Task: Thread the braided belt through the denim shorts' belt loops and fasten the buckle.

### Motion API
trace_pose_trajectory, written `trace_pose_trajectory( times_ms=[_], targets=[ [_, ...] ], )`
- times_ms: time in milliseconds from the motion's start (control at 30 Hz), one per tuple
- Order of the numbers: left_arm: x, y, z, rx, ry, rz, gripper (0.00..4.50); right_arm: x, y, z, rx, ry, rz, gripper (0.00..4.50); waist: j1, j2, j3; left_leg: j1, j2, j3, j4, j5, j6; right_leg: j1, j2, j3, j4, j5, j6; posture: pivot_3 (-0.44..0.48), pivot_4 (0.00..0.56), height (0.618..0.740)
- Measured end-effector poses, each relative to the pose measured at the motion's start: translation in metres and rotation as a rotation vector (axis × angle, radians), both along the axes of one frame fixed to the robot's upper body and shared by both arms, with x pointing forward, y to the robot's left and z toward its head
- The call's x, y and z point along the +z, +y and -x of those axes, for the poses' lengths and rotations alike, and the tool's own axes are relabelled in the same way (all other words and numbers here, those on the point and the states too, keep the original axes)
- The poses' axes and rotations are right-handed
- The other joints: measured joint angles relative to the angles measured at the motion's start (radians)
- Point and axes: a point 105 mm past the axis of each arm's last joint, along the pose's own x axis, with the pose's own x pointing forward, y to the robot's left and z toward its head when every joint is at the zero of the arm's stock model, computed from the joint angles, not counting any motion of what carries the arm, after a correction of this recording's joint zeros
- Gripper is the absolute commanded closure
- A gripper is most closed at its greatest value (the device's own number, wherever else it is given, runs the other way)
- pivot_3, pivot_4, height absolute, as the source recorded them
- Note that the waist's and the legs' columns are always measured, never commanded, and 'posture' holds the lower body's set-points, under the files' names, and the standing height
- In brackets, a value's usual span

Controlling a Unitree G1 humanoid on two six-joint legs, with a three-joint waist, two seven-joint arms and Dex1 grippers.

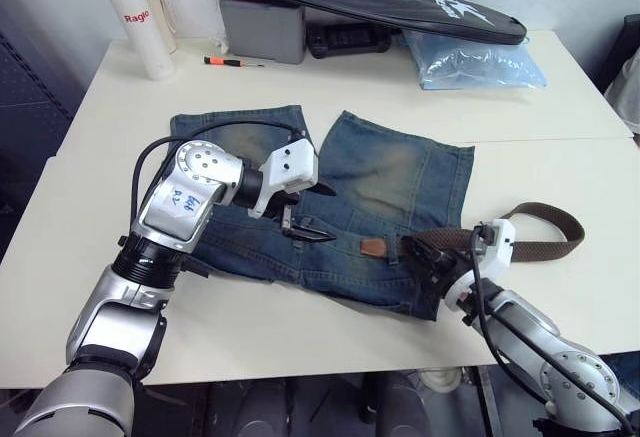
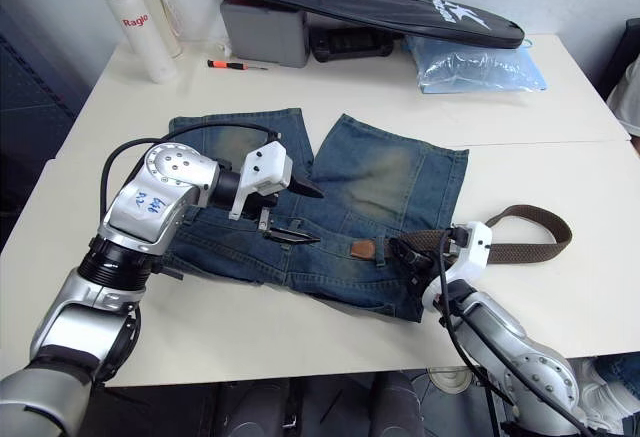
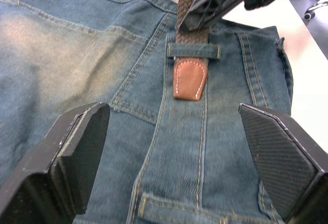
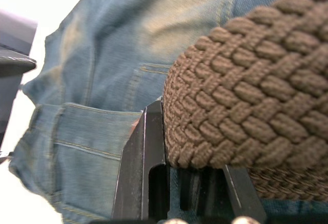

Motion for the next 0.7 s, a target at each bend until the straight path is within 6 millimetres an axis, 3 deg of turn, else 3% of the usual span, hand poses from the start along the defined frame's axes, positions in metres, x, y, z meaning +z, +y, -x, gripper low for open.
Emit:
trace_pose_trajectory(
  times_ms=[67,100,233,433,700],
  targets=[
    [0.000,0.000,0.000,0.002,0.002,0.000,0.00,-0.001,0.001,0.000,-0.003,-0.002,0.003,3.64,0.000,0.000,0.000,0.000,0.001,0.000,0.000,0.000,0.000,0.000,0.001,0.000,0.000,0.000,0.000,0.000,0.150,0.740],
    [0.000,0.000,0.000,0.002,0.002,0.000,0.00,-0.001,0.002,0.000,-0.004,-0.003,0.003,3.46,0.000,0.000,0.000,0.000,0.001,0.000,0.000,0.000,0.000,0.000,0.001,0.000,0.000,0.000,0.000,0.000,0.150,0.740],
    [-0.002,-0.009,0.000,-0.008,0.008,0.020,0.00,-0.009,0.002,0.002,-0.036,0.006,-0.020,1.70,0.001,0.000,0.000,0.001,0.003,0.003,0.000,0.000,-0.001,-0.001,0.003,0.002,0.001,0.000,-0.001,0.000,0.150,0.740],
    [-0.006,-0.016,-0.003,0.002,0.023,0.044,0.00,-0.011,-0.029,0.023,-0.186,0.003,-0.172,1.70,0.003,0.000,0.000,0.001,0.003,0.003,0.000,0.000,-0.001,-0.001,0.003,0.003,0.001,0.000,-0.002,0.000,0.150,0.740],
    [-0.007,-0.021,-0.002,-0.011,0.026,0.047,0.00,-0.003,-0.041,0.031,-0.255,-0.063,-0.301,1.70,0.013,0.000,0.000,0.002,0.005,0.002,-0.001,0.000,-0.002,-0.002,0.005,0.002,0.005,-0.002,-0.006,0.000,0.150,0.740]
  ],
)
